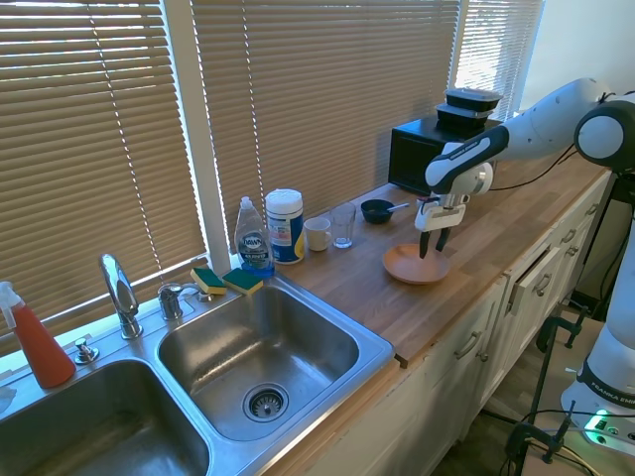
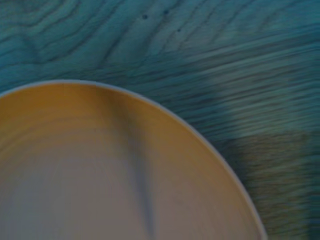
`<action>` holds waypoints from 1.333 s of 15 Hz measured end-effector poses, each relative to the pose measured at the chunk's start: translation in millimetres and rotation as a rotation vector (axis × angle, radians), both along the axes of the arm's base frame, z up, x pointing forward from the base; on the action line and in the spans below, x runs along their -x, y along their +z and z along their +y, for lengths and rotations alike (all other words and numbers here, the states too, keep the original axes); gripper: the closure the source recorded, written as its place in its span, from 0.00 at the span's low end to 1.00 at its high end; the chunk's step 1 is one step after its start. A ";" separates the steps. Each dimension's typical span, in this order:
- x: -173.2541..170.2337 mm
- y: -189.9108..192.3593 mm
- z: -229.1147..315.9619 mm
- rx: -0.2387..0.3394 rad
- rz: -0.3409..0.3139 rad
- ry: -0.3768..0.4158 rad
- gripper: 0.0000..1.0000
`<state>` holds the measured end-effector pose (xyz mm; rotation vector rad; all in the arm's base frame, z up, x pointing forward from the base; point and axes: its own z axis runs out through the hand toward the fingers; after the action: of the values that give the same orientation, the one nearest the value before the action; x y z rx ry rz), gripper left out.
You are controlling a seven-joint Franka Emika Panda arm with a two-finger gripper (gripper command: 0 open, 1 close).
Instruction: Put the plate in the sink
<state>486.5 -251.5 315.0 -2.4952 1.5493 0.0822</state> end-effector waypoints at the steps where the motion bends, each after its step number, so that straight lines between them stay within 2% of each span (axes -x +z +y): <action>1: 1.2 -0.5 -0.7 -0.004 0.005 0.001 1.00; 15: -0.1 -5.9 -2.5 -0.069 -0.001 0.017 1.00; 20: 2.8 -4.7 -5.9 -0.128 -0.034 0.051 1.00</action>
<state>483.7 -257.4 310.4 -2.4238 1.4208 0.1418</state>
